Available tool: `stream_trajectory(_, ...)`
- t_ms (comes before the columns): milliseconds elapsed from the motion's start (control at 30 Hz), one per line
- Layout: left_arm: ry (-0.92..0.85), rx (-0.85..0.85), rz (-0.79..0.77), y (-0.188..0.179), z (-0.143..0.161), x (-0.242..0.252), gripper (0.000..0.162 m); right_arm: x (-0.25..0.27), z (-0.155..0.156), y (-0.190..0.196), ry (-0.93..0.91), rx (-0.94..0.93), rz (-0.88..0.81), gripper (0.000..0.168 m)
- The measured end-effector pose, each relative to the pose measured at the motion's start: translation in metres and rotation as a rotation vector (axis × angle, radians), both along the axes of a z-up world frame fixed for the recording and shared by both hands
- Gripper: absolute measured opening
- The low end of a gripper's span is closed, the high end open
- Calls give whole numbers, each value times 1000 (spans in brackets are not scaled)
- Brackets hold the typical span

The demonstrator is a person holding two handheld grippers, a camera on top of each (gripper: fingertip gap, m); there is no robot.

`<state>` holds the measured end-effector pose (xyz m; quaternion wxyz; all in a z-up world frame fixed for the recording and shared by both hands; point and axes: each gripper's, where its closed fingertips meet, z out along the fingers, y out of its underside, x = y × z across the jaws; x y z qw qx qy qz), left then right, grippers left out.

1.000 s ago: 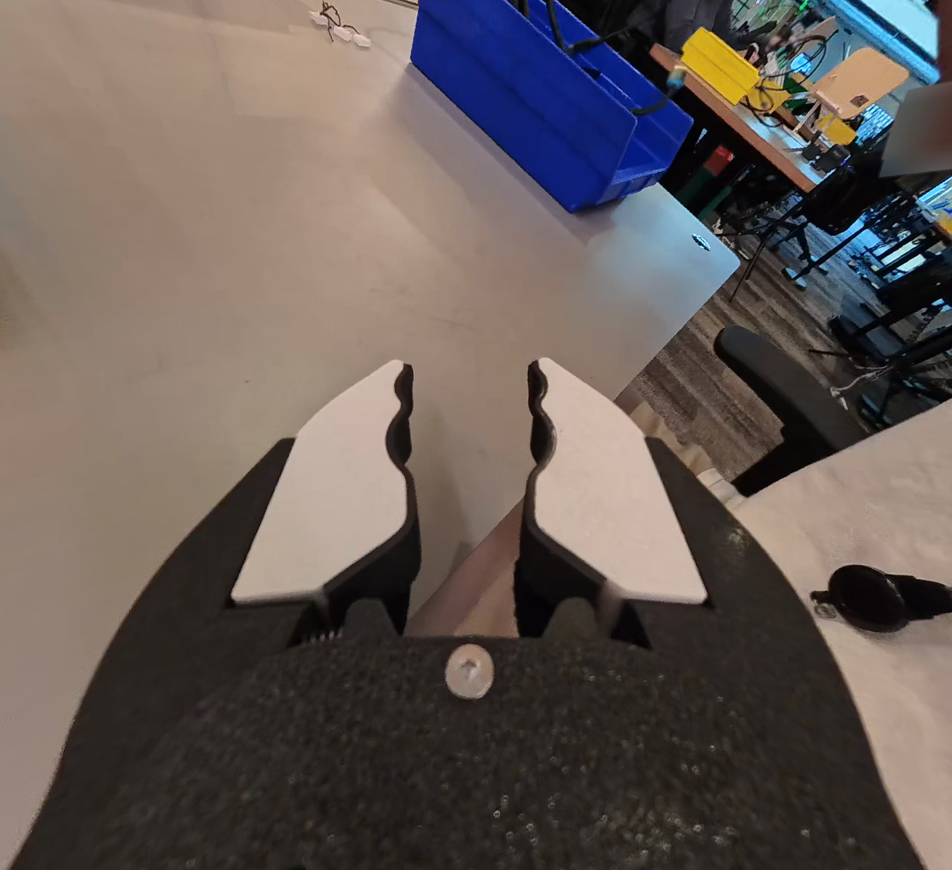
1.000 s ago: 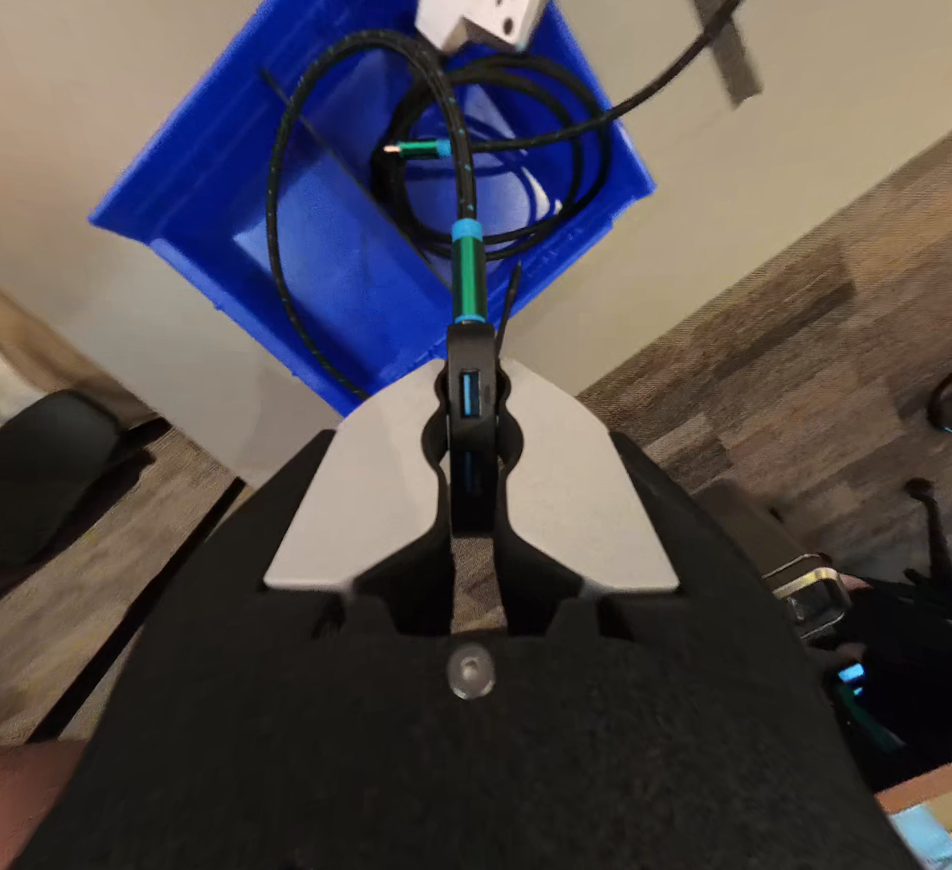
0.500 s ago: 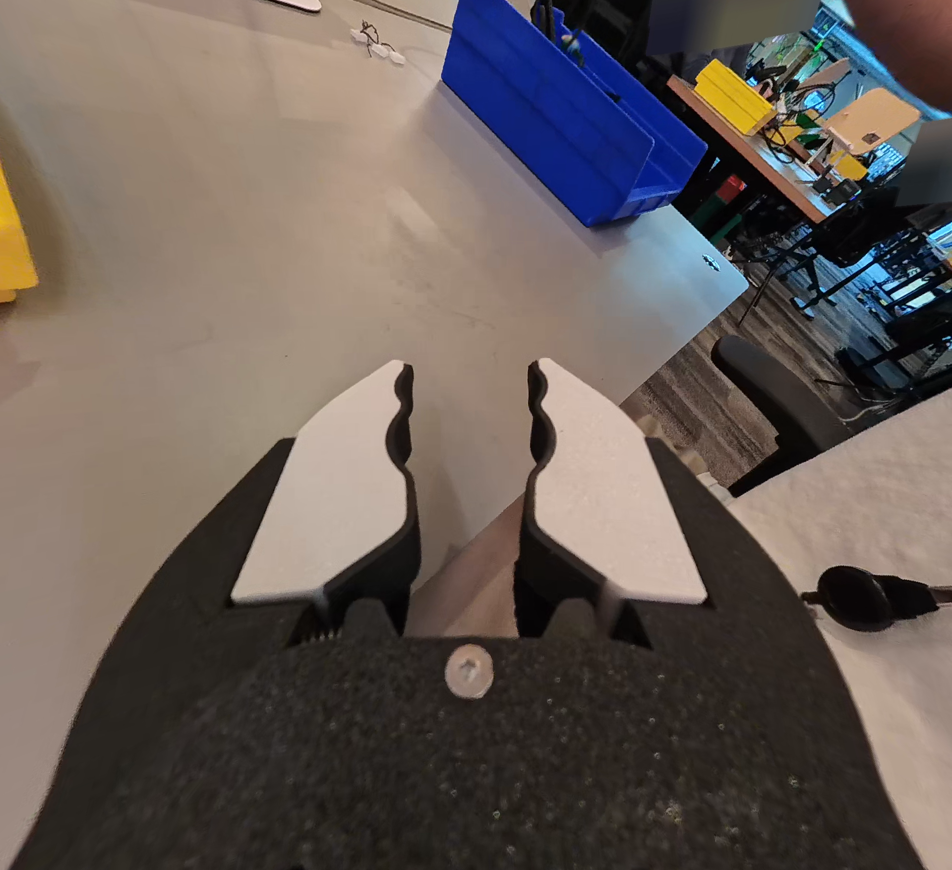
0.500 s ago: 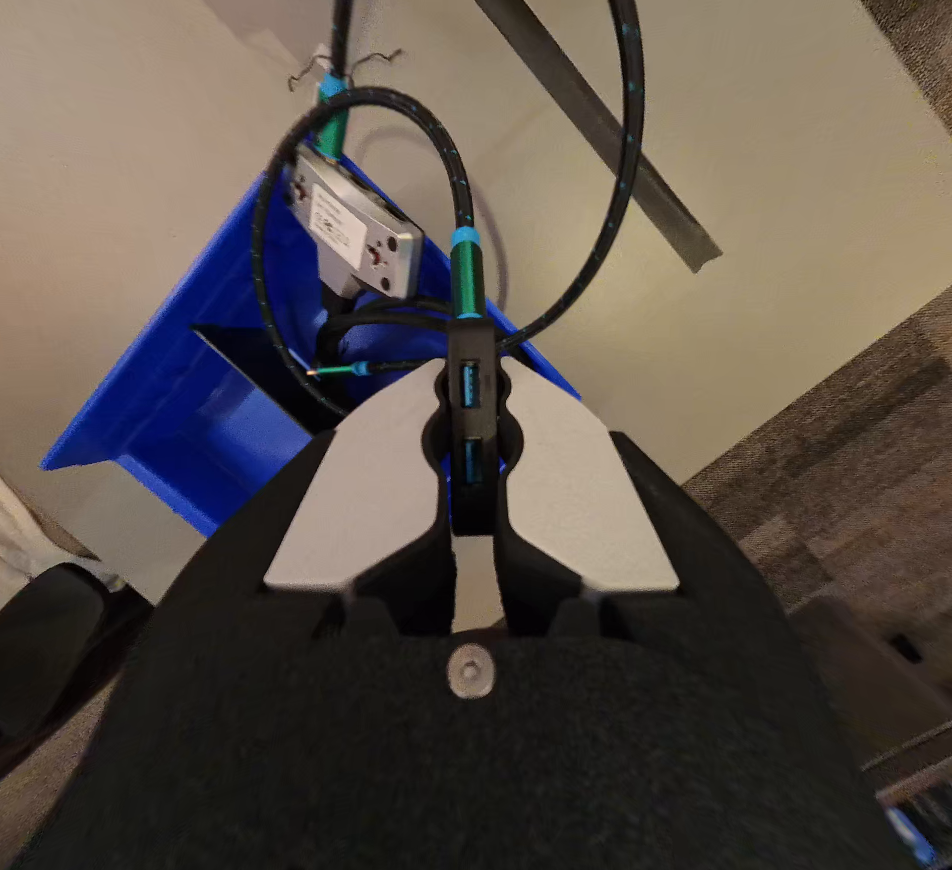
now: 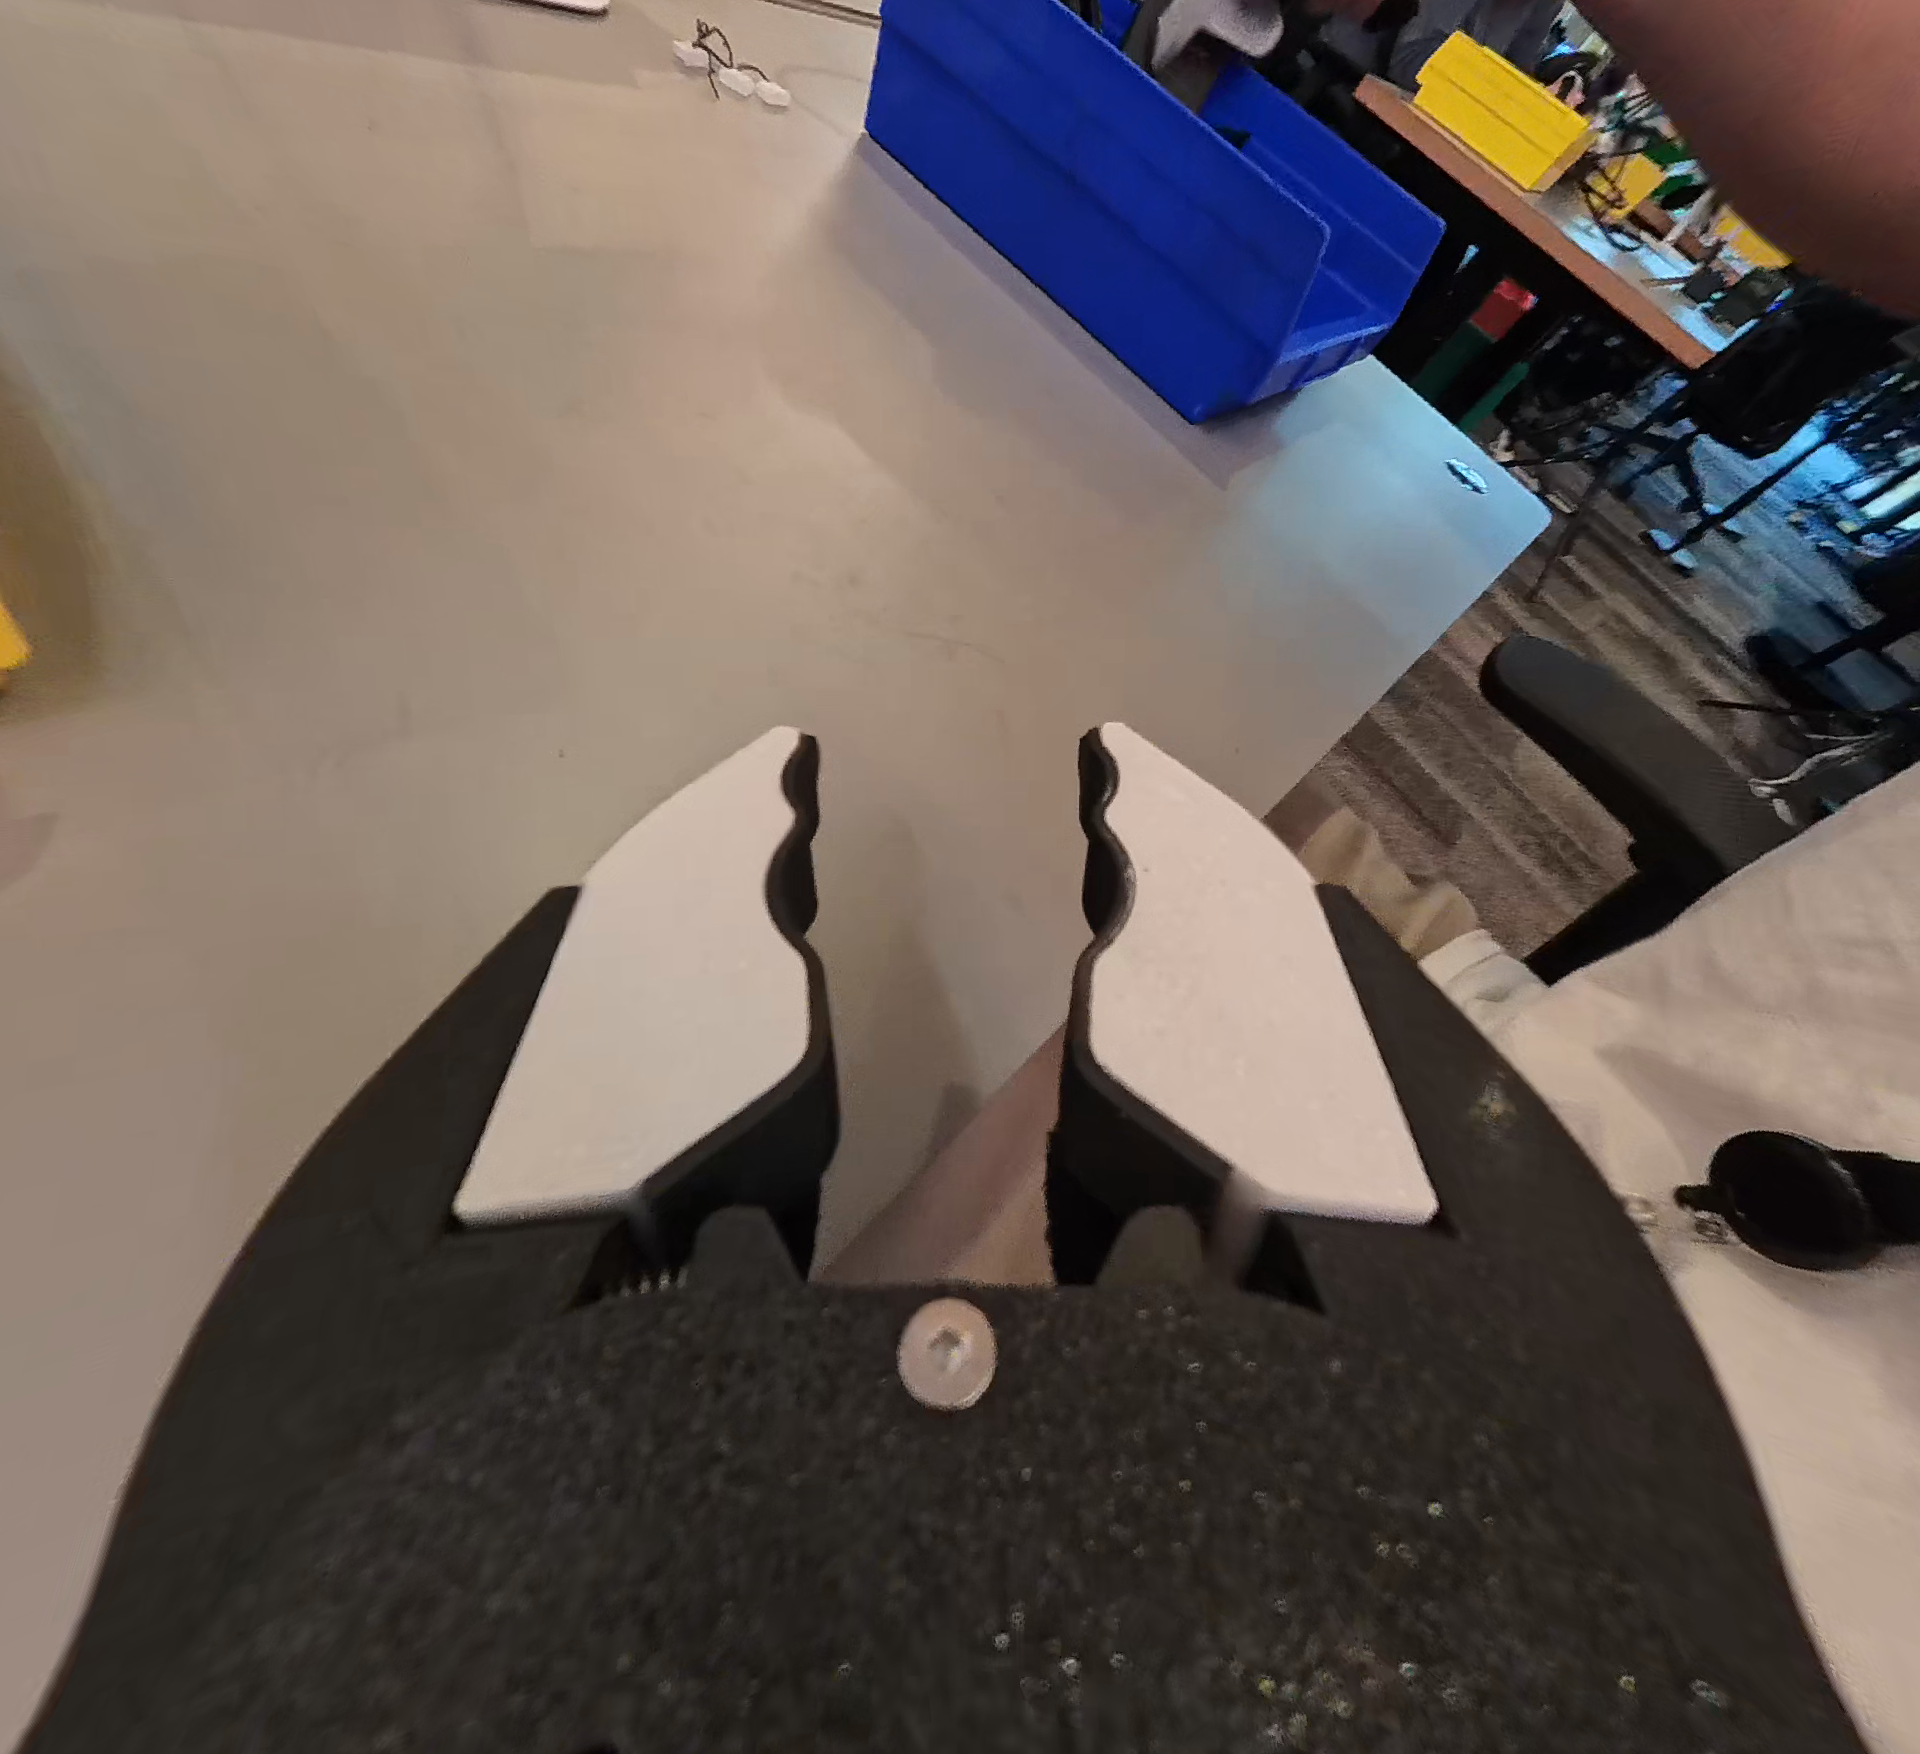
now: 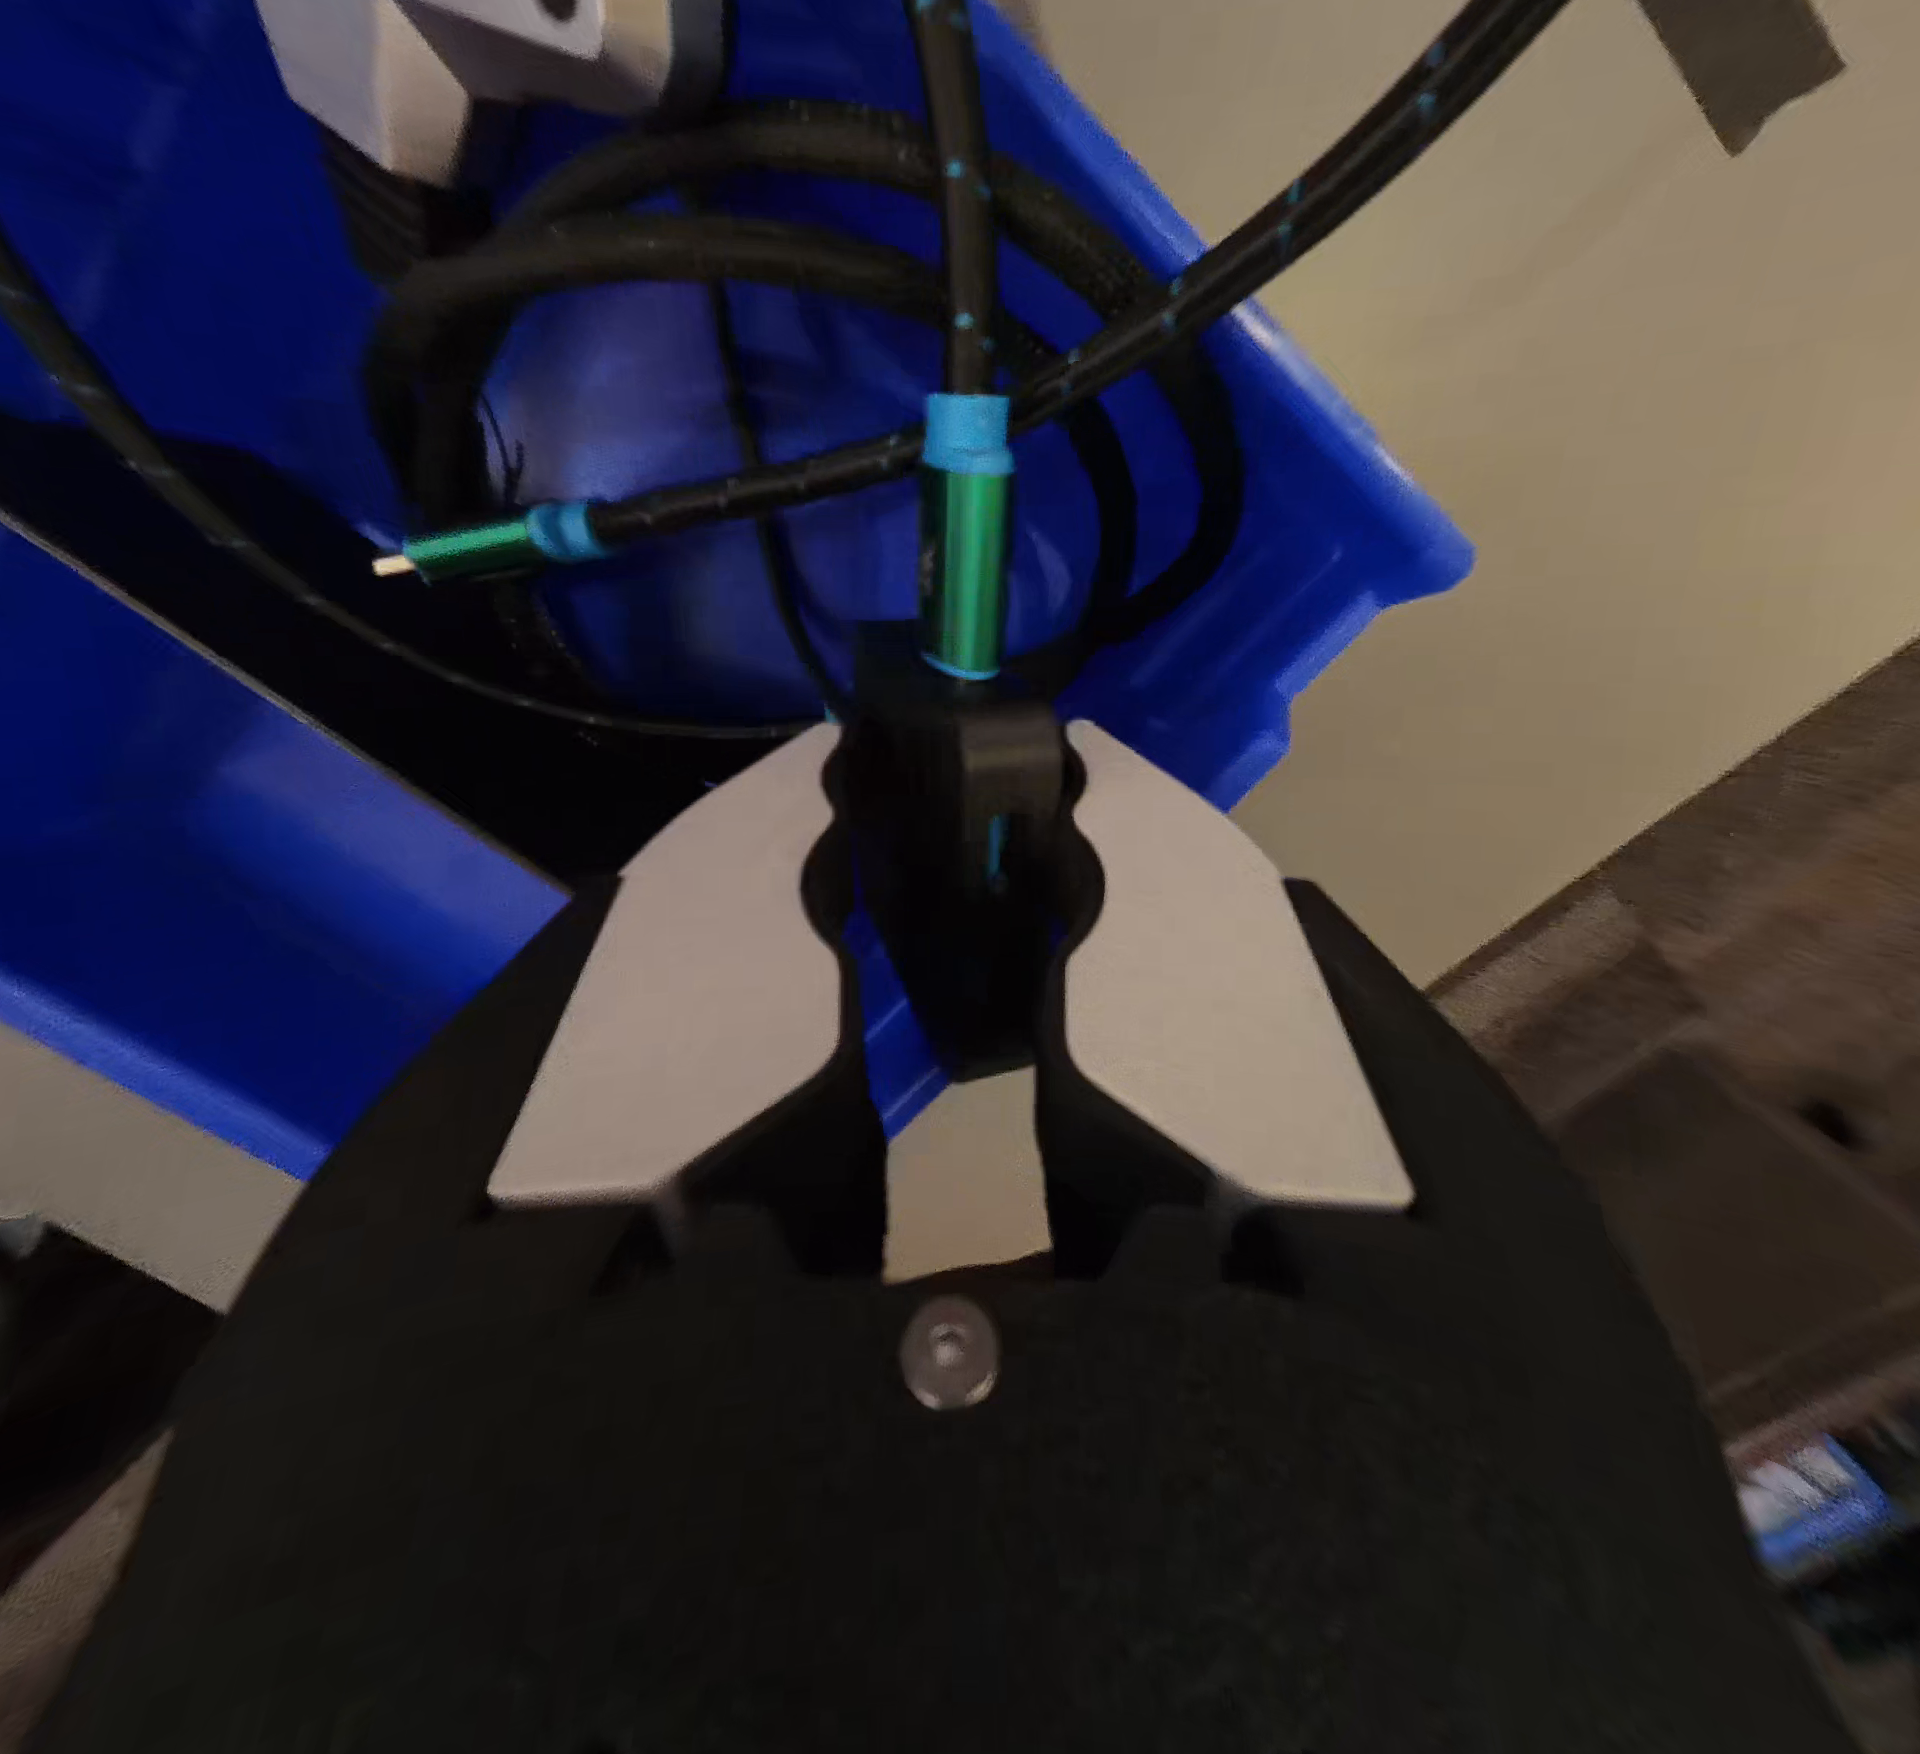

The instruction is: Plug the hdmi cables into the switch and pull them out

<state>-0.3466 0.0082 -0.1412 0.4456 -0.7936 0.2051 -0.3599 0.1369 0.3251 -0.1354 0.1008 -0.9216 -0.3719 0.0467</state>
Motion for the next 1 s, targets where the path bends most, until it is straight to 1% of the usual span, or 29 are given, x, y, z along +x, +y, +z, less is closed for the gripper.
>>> stream_trajectory(67, 17, 55, 28, 1, 6, -8, 50, -1, 4, -6, -23, 16, 3, 45)
stream_trajectory(133, 36, 128, 90, 5, 16, -23, 52, 4, 22, -6, -42, 110, -22, 56)
stream_trajectory(200, 106, 209, 194, 12, 24, -50, 56, 7, 55, -10, -16, 253, -63, 58)
stream_trajectory(267, 224, 303, 303, 18, 30, -82, 57, 9, 98, -21, 25, 442, -137, 54)
stream_trajectory(333, 295, 388, 421, 24, 40, -114, 60, 1, 135, -53, 107, 608, -188, 54)
stream_trajectory(400, 301, 416, 493, 26, 50, -135, 60, -19, 150, -97, 236, 724, -225, 51)
stream_trajectory(433, 304, 397, 523, 28, 50, -144, 59, -31, 149, -119, 310, 768, -252, 50)
stream_trajectory(467, 306, 369, 554, 30, 48, -154, 58, -42, 144, -140, 397, 807, -305, 46)
stream_trajectory(500, 300, 342, 577, 32, 45, -161, 57, -55, 134, -160, 498, 833, -358, 43)
stream_trajectory(533, 282, 322, 590, 33, 42, -166, 57, -67, 118, -176, 586, 850, -413, 43)
stream_trajectory(567, 261, 303, 604, 35, 39, -170, 56, -74, 98, -190, 631, 867, -481, 43)
stream_trajectory(633, 229, 259, 631, 39, 33, -178, 54, -83, 55, -212, 639, 907, -602, 42)
stream_trajectory(667, 208, 243, 630, 41, 31, -180, 53, -87, 37, -221, 629, 929, -629, 40)
stream_trajectory(733, 182, 207, 628, 43, 26, -183, 44, -98, 12, -233, 610, 941, -628, 42)
stream_trajectory(767, 173, 185, 630, 44, 23, -185, 44, -112, 6, -238, 622, 891, -585, 46)
stream_trajectory(800, 163, 171, 626, 45, 20, -185, 44, -120, 5, -242, 606, 864, -539, 44)
stream_trajectory(867, 164, 156, 621, 50, 16, -186, 45, -117, 5, -241, 498, 952, -475, 43)
stream_trajectory(933, 207, 145, 627, 53, 10, -190, 47, -107, 4, -237, 429, 1000, -471, 42)
stream_trajectory(1000, 253, 145, 644, 53, 6, -196, 48, -102, 6, -235, 442, 993, -491, 41)
